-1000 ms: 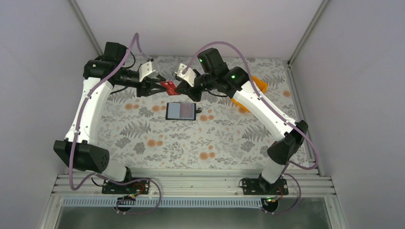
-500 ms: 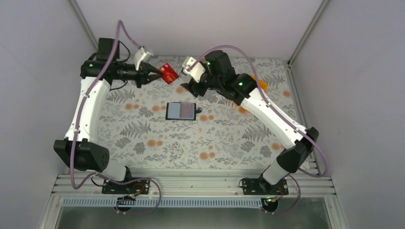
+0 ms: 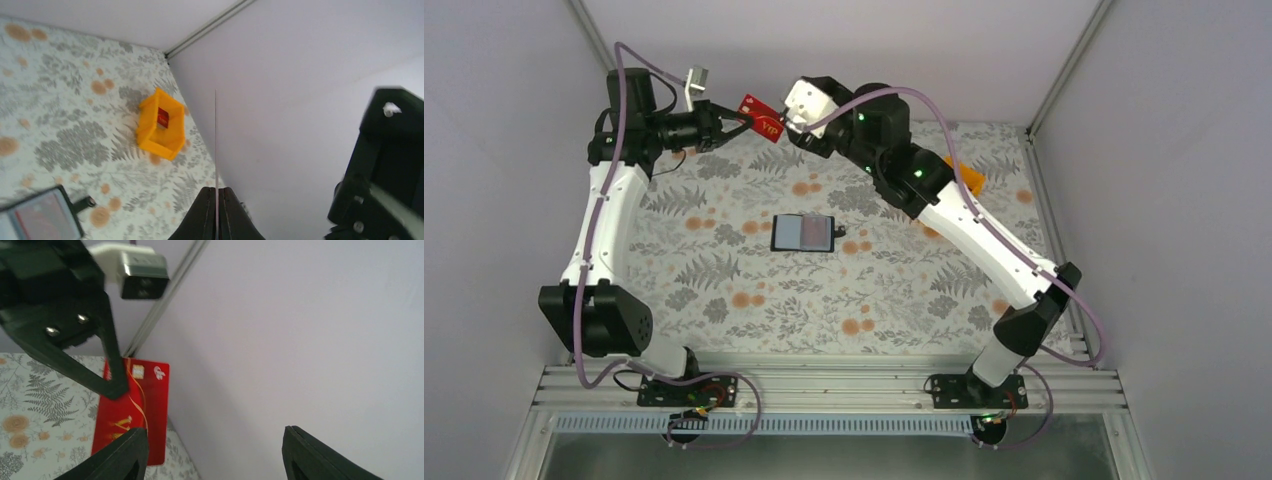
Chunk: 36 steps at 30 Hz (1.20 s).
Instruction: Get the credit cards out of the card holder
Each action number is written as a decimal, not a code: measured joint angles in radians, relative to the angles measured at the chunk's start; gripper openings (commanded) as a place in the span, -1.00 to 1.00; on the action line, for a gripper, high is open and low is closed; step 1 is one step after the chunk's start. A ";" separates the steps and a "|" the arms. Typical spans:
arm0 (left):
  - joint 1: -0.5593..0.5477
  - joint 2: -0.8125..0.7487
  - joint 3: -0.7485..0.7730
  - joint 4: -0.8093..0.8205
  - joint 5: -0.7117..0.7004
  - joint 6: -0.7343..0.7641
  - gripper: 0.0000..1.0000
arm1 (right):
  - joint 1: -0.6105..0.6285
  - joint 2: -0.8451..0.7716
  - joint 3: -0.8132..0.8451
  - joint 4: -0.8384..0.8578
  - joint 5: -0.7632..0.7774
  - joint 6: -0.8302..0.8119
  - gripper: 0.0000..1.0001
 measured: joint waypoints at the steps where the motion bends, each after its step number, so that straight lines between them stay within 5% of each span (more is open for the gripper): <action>1: 0.002 0.000 -0.008 0.011 0.001 -0.042 -0.95 | 0.006 0.005 0.000 0.013 -0.008 -0.029 0.36; 8: 0.013 0.032 -0.024 0.042 0.007 -0.235 -0.95 | 0.094 0.012 -0.108 0.122 0.013 -0.270 0.34; 23: 0.013 0.059 -0.021 0.082 0.008 -0.346 -0.95 | 0.127 0.090 -0.237 0.352 0.229 -0.592 0.48; 36: 0.008 0.062 -0.045 0.104 0.027 -0.365 -0.95 | 0.129 0.201 -0.233 0.472 0.341 -0.665 -0.61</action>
